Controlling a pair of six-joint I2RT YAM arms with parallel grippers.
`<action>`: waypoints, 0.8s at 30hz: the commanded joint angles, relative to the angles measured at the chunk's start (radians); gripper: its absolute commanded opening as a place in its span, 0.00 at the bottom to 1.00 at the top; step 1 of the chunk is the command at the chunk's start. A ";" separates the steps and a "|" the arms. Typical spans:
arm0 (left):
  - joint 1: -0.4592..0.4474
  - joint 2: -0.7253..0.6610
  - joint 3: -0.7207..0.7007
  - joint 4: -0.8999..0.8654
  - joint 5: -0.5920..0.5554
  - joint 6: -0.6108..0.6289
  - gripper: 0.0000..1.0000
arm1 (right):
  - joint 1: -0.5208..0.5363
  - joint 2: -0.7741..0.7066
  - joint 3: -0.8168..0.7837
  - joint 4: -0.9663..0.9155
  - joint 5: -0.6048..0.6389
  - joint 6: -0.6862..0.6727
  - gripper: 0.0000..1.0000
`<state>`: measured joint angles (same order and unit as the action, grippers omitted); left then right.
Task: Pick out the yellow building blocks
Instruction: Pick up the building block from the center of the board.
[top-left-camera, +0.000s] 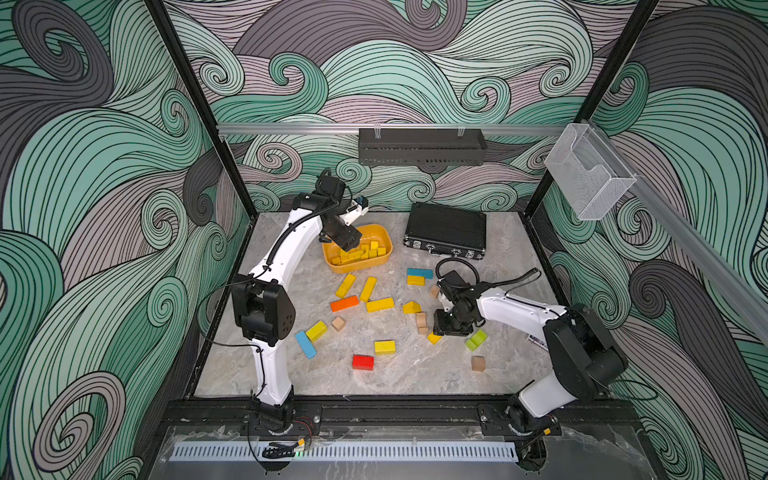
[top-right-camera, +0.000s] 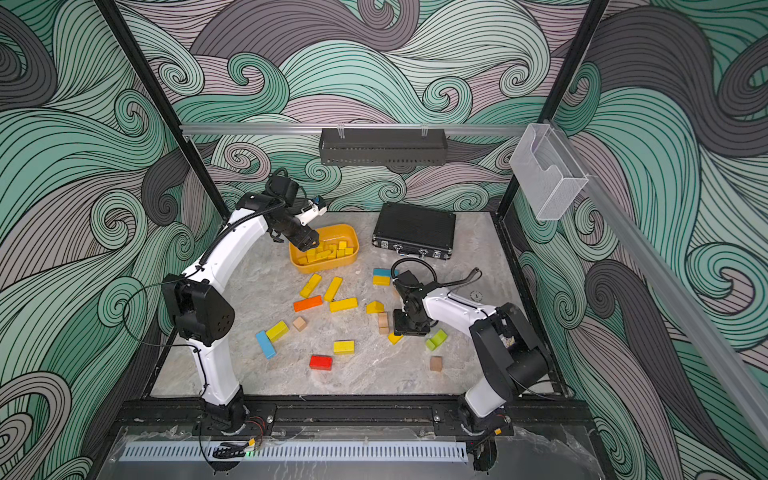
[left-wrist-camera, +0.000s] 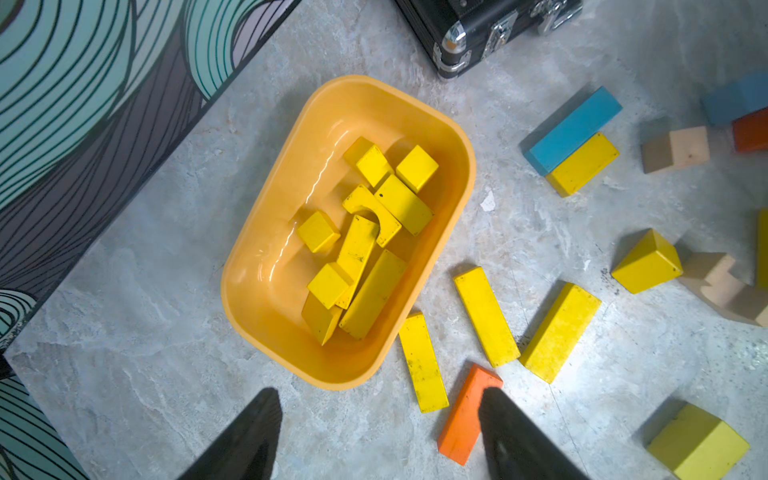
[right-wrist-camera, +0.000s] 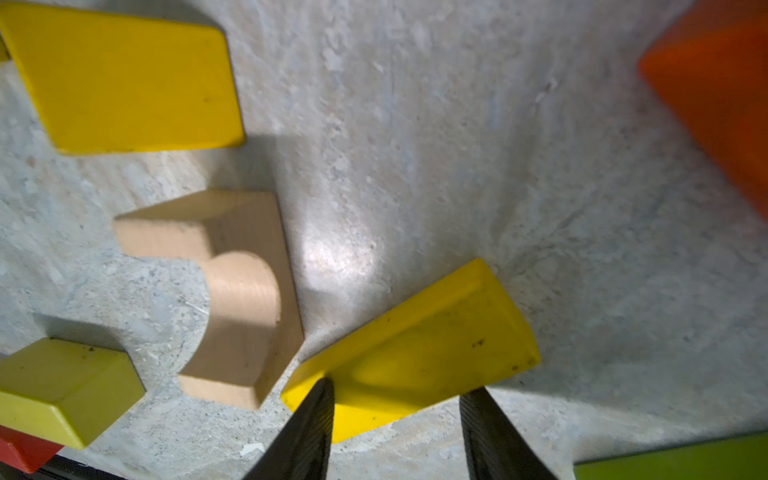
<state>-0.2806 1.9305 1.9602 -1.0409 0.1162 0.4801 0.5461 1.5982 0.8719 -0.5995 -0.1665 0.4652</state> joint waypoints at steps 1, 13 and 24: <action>0.011 -0.049 -0.046 0.019 0.015 -0.022 0.76 | 0.004 0.035 0.035 0.008 -0.003 0.010 0.53; 0.017 -0.157 -0.202 0.068 0.027 -0.039 0.85 | 0.006 0.133 0.131 -0.037 0.054 -0.043 0.53; 0.018 -0.194 -0.264 0.060 0.050 -0.037 0.84 | 0.021 0.144 0.130 -0.073 0.089 -0.071 0.49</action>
<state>-0.2699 1.7737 1.6981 -0.9707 0.1318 0.4576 0.5529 1.7176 0.9882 -0.6243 -0.1120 0.4114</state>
